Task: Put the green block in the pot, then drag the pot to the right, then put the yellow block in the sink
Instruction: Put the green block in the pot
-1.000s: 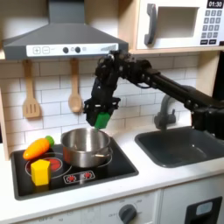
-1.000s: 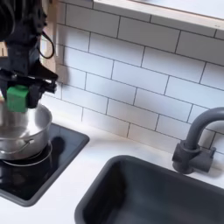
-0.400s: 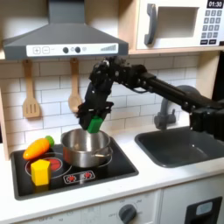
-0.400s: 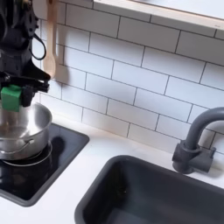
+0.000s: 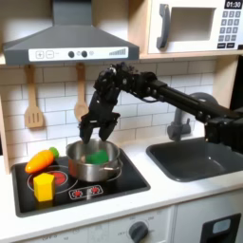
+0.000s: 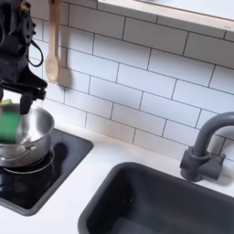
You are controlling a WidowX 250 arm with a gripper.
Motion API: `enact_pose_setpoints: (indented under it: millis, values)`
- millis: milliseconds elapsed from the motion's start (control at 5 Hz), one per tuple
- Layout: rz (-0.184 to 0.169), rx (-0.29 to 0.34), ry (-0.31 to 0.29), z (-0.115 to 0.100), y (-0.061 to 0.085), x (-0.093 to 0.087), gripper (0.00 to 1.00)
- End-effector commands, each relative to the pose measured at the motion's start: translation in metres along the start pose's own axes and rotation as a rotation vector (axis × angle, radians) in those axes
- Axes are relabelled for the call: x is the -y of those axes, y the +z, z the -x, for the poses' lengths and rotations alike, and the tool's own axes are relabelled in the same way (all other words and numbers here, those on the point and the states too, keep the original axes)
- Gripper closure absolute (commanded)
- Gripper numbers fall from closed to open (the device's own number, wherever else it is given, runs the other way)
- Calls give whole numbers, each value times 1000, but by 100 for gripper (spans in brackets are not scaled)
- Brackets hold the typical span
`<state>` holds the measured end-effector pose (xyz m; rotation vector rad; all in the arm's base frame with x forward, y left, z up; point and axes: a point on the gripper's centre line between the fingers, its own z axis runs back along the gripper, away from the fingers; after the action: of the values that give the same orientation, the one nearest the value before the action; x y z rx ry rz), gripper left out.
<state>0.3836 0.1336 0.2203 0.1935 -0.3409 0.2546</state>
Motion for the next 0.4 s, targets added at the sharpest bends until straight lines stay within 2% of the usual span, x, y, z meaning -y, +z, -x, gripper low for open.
enact_pose_setpoints:
  millis: [0,200]
  values:
    - [13,-16,-32,3,-2,1,0]
    - [16,-35,-53,8,-6,1,0]
